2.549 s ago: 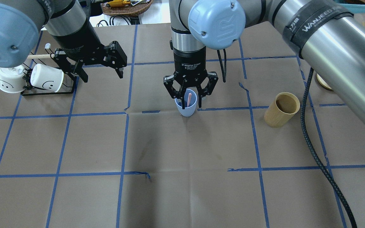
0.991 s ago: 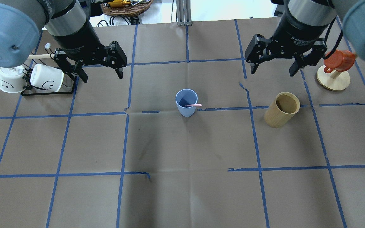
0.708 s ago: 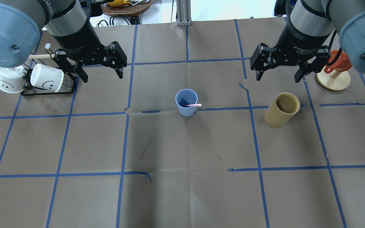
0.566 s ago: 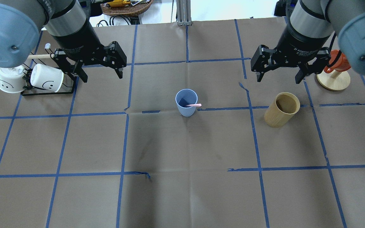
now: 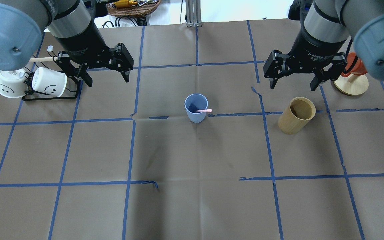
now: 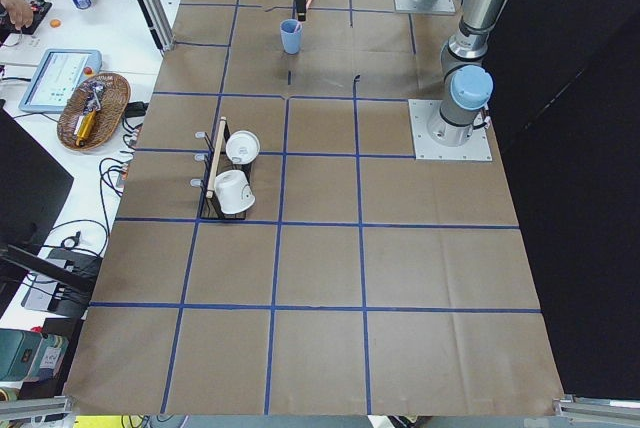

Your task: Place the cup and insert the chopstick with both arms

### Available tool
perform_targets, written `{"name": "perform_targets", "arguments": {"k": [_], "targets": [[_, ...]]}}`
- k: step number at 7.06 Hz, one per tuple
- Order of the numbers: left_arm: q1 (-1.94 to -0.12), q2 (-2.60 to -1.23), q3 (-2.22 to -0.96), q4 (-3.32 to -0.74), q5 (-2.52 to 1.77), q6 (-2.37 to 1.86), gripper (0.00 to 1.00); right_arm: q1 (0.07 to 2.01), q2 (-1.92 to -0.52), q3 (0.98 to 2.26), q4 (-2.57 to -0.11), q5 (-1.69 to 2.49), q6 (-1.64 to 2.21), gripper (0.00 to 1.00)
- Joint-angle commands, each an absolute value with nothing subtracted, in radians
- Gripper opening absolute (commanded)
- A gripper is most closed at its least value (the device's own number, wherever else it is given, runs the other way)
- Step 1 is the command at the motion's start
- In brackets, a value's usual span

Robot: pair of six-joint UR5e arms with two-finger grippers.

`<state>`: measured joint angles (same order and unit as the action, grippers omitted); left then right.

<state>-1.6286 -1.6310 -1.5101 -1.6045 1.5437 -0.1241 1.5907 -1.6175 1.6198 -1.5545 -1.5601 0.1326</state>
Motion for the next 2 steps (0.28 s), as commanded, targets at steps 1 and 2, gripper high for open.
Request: {"name": "perform_targets", "arguments": {"k": [1, 2], "targets": [[-1.629, -1.632, -1.509, -1.605, 1.542, -0.124, 1.0, 1.591, -1.623, 1.62, -1.546, -1.562, 0.133, 1.0], [-1.629, -1.634, -1.509, -1.603, 1.542, -0.124, 1.0, 1.591, -1.623, 1.62, -1.546, -1.562, 0.133, 1.0]]}}
